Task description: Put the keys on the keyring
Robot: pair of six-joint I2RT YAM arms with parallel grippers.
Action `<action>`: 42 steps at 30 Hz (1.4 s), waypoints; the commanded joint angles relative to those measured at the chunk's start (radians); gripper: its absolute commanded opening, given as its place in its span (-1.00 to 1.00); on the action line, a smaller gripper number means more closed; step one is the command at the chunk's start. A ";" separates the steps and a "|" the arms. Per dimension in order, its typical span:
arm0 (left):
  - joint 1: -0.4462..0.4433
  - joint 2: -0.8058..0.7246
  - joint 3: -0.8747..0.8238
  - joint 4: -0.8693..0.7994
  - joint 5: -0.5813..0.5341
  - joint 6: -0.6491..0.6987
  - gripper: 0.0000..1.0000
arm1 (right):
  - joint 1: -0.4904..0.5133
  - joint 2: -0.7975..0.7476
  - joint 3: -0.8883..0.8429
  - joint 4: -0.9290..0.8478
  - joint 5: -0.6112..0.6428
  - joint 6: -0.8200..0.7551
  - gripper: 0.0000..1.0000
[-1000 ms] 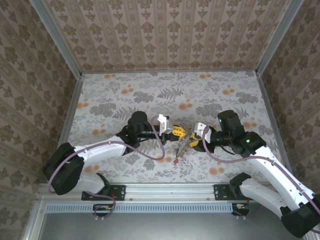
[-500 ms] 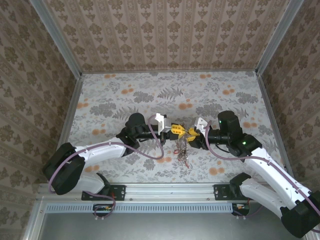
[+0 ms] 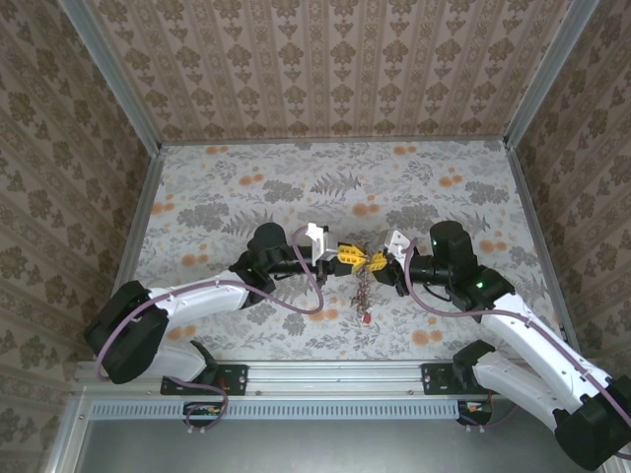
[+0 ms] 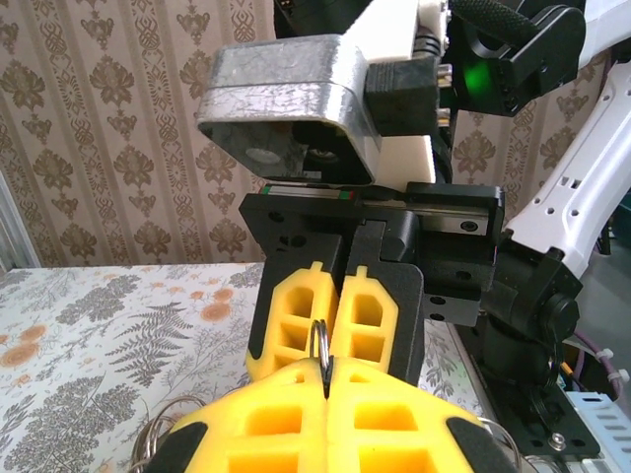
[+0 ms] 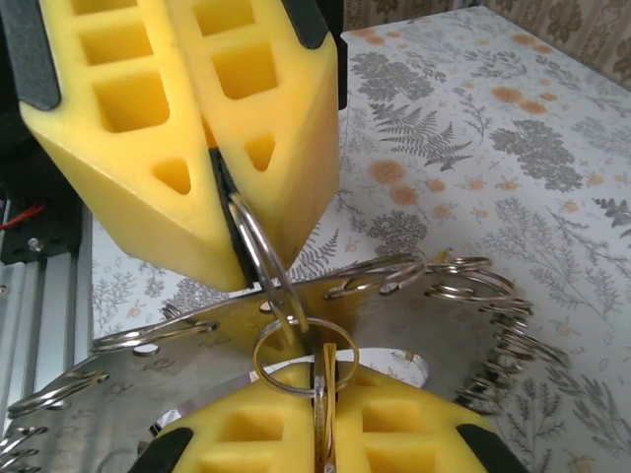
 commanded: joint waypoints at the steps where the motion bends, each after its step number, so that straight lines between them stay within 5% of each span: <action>1: 0.001 -0.011 -0.004 0.056 -0.001 -0.015 -1.00 | -0.005 -0.034 -0.001 -0.012 0.040 -0.013 -0.93; 9: -0.033 -0.042 0.054 -0.232 -0.010 0.141 -1.00 | -0.005 -0.041 0.111 -0.207 0.054 -0.123 -1.00; 22: -0.046 -0.044 0.075 -0.378 -0.069 0.199 -1.00 | 0.002 0.020 0.303 -0.481 0.127 -0.321 -1.00; 27: -0.056 -0.039 0.107 -0.488 -0.124 0.249 -1.00 | 0.080 0.077 0.411 -0.647 0.311 -0.459 -1.00; 33: -0.059 -0.019 0.104 -0.428 -0.160 0.204 -0.98 | 0.202 0.175 0.505 -0.764 0.642 -0.618 -1.00; 35: -0.060 -0.013 0.095 -0.396 -0.187 0.164 -0.53 | 0.230 0.197 0.524 -0.756 0.728 -0.665 -1.00; 37: -0.055 -0.014 0.078 -0.365 -0.218 0.132 -0.43 | 0.259 0.218 0.546 -0.739 0.799 -0.719 -1.00; 39: -0.049 -0.030 0.057 -0.337 -0.241 0.108 -0.11 | 0.289 0.237 0.562 -0.724 0.861 -0.772 -1.00; 42: -0.013 -0.079 0.012 -0.306 -0.270 0.063 -0.06 | 0.326 0.261 0.572 -0.691 0.959 -0.864 -1.00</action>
